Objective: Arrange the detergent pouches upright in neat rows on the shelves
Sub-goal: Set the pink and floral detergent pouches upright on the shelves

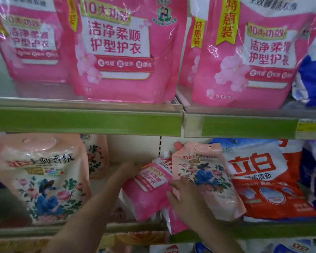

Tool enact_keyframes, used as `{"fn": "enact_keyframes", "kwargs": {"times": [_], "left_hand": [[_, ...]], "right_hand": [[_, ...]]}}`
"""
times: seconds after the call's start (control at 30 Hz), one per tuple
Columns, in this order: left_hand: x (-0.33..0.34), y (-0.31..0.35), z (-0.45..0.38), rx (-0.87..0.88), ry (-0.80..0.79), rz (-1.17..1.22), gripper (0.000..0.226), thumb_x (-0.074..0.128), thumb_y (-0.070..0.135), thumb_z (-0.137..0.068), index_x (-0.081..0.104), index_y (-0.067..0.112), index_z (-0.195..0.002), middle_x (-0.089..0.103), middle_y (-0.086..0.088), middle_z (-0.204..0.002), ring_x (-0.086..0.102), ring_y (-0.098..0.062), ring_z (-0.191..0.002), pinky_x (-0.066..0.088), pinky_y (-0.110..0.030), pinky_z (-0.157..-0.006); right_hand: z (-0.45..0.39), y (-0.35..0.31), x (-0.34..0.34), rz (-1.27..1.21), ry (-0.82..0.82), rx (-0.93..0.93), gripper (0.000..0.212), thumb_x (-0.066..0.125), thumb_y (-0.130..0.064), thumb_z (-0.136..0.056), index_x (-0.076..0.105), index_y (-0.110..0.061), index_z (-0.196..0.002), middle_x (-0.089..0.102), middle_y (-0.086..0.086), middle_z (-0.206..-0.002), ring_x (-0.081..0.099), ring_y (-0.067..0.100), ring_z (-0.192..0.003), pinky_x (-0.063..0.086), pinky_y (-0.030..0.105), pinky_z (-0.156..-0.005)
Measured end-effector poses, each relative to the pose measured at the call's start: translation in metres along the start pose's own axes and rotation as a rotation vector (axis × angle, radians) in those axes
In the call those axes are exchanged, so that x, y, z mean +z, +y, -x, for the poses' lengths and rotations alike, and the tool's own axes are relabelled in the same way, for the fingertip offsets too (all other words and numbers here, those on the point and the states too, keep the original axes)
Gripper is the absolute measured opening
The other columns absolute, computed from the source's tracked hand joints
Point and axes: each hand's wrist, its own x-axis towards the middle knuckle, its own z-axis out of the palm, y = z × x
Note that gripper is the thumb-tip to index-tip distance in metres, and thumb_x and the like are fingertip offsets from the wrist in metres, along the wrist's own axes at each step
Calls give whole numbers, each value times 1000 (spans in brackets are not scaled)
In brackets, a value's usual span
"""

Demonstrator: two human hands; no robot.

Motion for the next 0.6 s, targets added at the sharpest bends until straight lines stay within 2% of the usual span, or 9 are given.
{"fn": "enact_keyframes", "kwargs": {"times": [0.07,0.17,0.2,0.27,0.33,0.4,0.43,0.5,0.6], "left_hand": [[-6,-3,4,-88,-16,117,40,46,25,-94,55,-2,-122,58,-19,-128,54,-31,-118,43,-26,-83],[-14,-11,17,-108,-119,374,37,51,26,-93,60,-2,-115,62,-19,-119,59,-31,-111,48,-25,-88],[-15,-15,24,-110,-182,503,32,53,28,-93,66,0,-103,67,-17,-106,66,-27,-97,53,-21,-80],[-18,-21,42,-173,-246,700,23,62,27,-87,67,7,-77,72,-8,-72,69,-14,-59,50,-15,-45],[-20,-26,56,-174,-203,705,20,66,22,-84,61,13,-67,67,2,-47,63,-9,-41,43,-14,-34],[-20,-32,66,-146,-84,700,20,65,12,-84,54,16,-68,62,1,-54,60,-12,-49,50,-21,-47],[-20,-33,73,-148,-95,739,18,62,10,-86,53,15,-71,61,-1,-62,59,-12,-54,51,-23,-54],[-19,-35,91,-121,-179,794,15,52,11,-92,57,10,-78,66,-3,-67,64,-11,-53,53,-23,-54],[-17,-32,120,17,38,708,24,50,15,-93,63,2,-78,70,-11,-68,67,-20,-62,56,-32,-59]], "right_hand": [[4,2,13,72,-45,-26,37,45,-33,-94,50,-23,-129,48,-9,-125,44,4,-111,37,13,-99],[4,13,19,158,-45,-98,33,44,-30,-94,55,-19,-123,52,-6,-122,42,5,-108,34,17,-100],[4,16,20,164,-50,-133,31,44,-31,-94,58,-18,-119,54,-5,-118,41,5,-104,35,17,-97],[6,18,20,163,-62,-173,29,44,-31,-94,60,-19,-115,55,-5,-114,41,4,-100,36,17,-94],[5,18,19,165,-55,-181,28,45,-30,-94,60,-21,-115,55,-6,-113,44,6,-104,35,16,-94],[4,17,19,170,-55,-181,29,45,-28,-95,58,-22,-120,55,-7,-117,45,6,-108,33,14,-95],[3,18,20,172,-54,-179,31,44,-27,-95,57,-23,-123,55,-7,-120,45,6,-109,32,14,-96],[2,17,20,189,-49,-169,34,41,-25,-96,54,-23,-127,55,-7,-126,45,6,-114,31,15,-99],[-2,16,22,176,-56,-180,34,37,-21,-97,55,-23,-126,57,-6,-127,48,8,-114,32,15,-99]]}}
